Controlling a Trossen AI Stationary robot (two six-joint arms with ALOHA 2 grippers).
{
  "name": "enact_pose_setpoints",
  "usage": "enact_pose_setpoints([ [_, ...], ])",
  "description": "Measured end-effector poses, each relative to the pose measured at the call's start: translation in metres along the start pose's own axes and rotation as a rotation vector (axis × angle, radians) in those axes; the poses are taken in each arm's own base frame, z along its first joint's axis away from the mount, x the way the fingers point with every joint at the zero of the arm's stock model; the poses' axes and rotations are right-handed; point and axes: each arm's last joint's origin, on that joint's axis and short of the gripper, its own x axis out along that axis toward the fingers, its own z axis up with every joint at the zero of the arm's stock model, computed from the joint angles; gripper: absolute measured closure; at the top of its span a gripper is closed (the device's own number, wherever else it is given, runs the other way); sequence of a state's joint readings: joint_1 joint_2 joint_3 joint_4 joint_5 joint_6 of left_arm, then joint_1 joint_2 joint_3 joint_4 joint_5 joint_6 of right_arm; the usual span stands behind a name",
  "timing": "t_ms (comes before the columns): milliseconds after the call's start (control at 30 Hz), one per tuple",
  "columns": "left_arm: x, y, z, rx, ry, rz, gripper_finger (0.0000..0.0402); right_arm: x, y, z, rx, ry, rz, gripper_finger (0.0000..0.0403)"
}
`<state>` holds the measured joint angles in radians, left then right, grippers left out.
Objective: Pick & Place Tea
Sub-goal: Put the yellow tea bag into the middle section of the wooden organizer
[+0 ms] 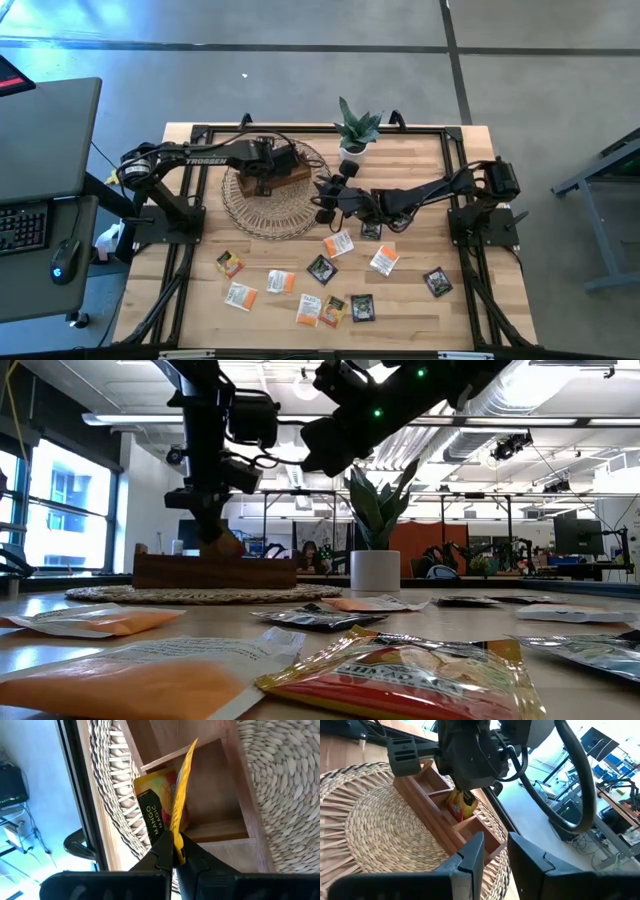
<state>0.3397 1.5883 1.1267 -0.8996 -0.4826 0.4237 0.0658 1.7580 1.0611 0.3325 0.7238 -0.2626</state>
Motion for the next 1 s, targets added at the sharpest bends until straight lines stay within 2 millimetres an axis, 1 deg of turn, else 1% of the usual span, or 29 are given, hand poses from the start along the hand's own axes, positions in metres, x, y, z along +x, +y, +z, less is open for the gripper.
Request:
enact_pose_setpoints([
  [167, 0.006, -0.003, 0.001, 0.063, 0.036, -0.021, 0.0398, 0.0, 0.0, 0.0, 0.0, 0.0, -0.001, 0.032],
  [267, 0.005, -0.003, -0.002, 0.072, 0.048, -0.029, 0.0391, 0.0, 0.0, 0.0, 0.001, 0.0, -0.001, 0.032],
  [333, 0.005, -0.004, -0.001, 0.072, 0.04, -0.041, 0.0375, 0.0, 0.0, 0.0, 0.001, 0.0, 0.0, 0.032],
  [433, 0.005, -0.004, 0.0, 0.07, 0.032, -0.04, 0.0337, 0.0, 0.0, 0.0, 0.001, -0.001, 0.002, 0.032],
  [567, 0.005, -0.001, 0.001, 0.066, 0.049, 0.036, 0.0287, 0.0, 0.0, 0.0, 0.001, -0.003, 0.009, 0.032],
  [667, 0.005, 0.001, 0.003, 0.043, 0.032, 0.072, 0.0267, 0.0, 0.001, 0.0, 0.0, -0.008, 0.031, 0.032],
  [800, 0.005, 0.004, 0.008, -0.018, -0.014, 0.107, 0.0261, 0.0, 0.001, 0.0, 0.0, -0.012, 0.045, 0.032],
  [867, 0.004, 0.005, 0.009, -0.028, -0.01, 0.127, 0.0261, 0.0, 0.001, 0.0, 0.0, -0.012, 0.044, 0.032],
  [933, -0.001, 0.008, 0.009, -0.05, 0.001, 0.127, 0.0261, 0.0, 0.001, 0.0, 0.001, -0.012, 0.045, 0.032],
  [1000, -0.012, 0.014, 0.011, -0.108, 0.0, 0.114, 0.0261, 0.0, 0.001, 0.0, 0.0, -0.012, 0.045, 0.032],
])
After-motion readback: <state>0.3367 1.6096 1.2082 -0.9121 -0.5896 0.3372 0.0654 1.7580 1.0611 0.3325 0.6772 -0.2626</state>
